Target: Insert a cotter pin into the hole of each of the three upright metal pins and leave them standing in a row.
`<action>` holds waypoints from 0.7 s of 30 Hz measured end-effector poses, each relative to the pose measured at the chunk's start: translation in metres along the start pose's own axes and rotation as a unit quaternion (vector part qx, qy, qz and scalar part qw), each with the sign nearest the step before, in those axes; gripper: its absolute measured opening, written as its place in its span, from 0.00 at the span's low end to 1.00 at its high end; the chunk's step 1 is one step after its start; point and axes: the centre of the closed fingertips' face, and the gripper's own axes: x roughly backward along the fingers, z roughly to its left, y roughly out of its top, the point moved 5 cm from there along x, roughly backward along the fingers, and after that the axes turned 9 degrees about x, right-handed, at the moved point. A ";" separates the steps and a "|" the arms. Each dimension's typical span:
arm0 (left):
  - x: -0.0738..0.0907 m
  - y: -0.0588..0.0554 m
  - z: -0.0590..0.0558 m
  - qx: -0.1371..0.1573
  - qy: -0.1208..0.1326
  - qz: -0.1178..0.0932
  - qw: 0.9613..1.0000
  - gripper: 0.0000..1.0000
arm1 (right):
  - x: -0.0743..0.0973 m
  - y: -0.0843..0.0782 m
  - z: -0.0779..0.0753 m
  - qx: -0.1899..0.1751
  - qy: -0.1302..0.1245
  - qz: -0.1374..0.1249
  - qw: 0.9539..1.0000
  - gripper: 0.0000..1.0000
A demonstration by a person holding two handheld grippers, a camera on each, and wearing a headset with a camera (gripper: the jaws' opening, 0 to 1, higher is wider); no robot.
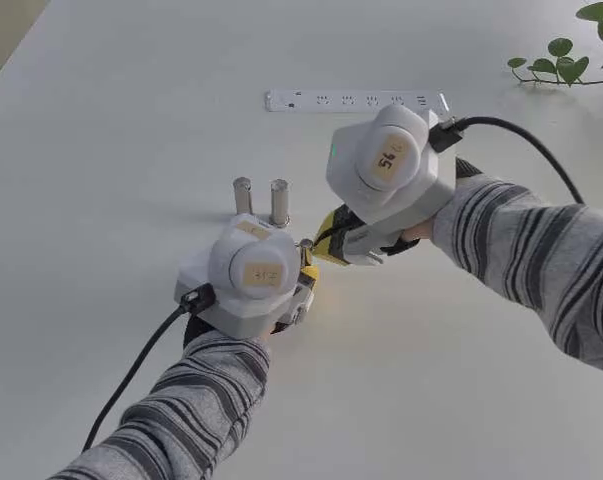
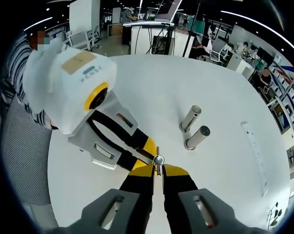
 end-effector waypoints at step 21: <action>0.000 -0.001 0.000 0.001 0.009 0.000 1.000 0.05 | 0.004 -0.012 0.001 -0.060 -0.007 -0.013 0.998 0.00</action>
